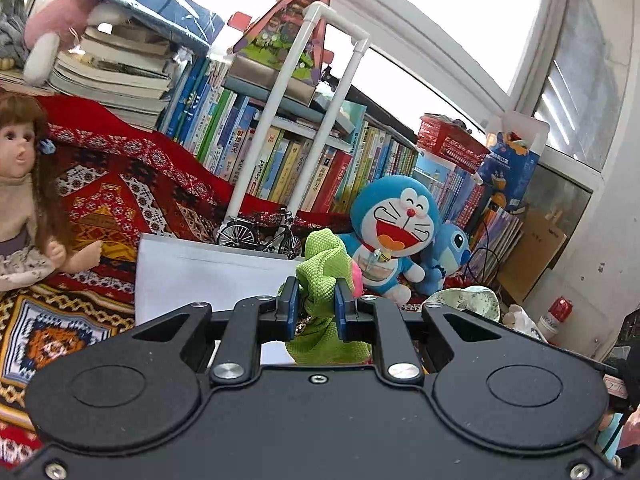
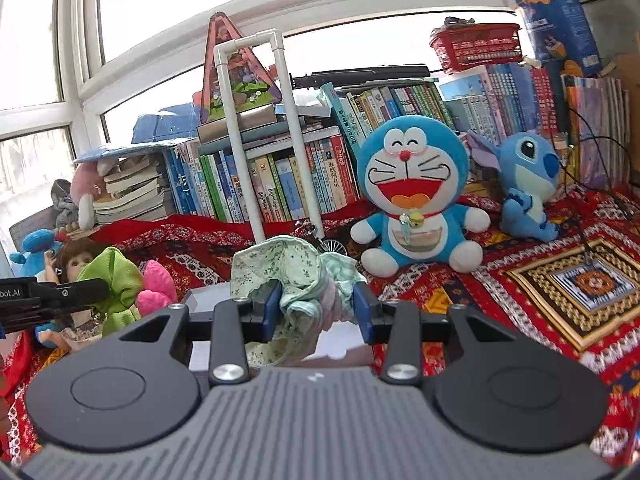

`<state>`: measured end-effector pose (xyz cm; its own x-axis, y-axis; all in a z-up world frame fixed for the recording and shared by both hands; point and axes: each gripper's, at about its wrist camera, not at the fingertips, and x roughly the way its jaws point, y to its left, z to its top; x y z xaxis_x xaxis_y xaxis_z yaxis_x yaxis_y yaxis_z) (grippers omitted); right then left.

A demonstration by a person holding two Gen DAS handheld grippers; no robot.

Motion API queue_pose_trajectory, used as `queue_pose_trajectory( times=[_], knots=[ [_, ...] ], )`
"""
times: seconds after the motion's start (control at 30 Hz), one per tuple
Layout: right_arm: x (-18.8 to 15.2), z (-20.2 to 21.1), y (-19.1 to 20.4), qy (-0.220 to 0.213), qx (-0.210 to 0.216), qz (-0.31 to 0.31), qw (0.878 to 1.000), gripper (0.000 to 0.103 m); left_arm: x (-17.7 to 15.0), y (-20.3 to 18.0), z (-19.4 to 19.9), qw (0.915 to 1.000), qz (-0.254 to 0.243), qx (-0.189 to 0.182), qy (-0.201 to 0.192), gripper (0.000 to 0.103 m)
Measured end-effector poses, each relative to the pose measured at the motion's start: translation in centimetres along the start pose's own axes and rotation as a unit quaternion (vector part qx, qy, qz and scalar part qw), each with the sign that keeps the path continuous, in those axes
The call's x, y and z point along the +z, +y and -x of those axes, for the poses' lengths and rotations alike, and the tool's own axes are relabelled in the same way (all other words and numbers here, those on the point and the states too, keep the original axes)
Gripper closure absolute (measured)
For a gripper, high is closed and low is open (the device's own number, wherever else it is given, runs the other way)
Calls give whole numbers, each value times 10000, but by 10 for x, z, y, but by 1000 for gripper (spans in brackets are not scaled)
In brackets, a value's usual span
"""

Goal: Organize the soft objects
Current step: 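Lift and carry the scrunchie and mint cloth with both tools over the white box, then lower both items into the white box and open both tools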

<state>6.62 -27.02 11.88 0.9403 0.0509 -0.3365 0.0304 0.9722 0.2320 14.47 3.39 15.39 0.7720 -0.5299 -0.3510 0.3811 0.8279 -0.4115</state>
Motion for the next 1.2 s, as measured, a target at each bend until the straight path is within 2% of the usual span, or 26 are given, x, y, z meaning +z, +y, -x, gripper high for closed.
queue_pose_trajectory(
  times=[0.23,0.4,0.63,0.93,1.2],
  knots=[
    [4,-60,5,471,58,99,9988,60,14,11,-53,9996,137,146,182,86],
    [-8,-100,10,779,123,179,9967,60,3,14,-96,9974,20,542,484,86],
    [-23,-136,12,998,-30,348,9944,60,-17,21,-133,9940,4,776,776,86],
    [-41,-162,0,1325,-109,105,9911,60,-37,24,-160,9894,-120,954,1092,86],
    [-47,-167,-1,1394,-140,102,9901,60,-51,29,-170,9878,-73,935,1247,86]
  ],
)
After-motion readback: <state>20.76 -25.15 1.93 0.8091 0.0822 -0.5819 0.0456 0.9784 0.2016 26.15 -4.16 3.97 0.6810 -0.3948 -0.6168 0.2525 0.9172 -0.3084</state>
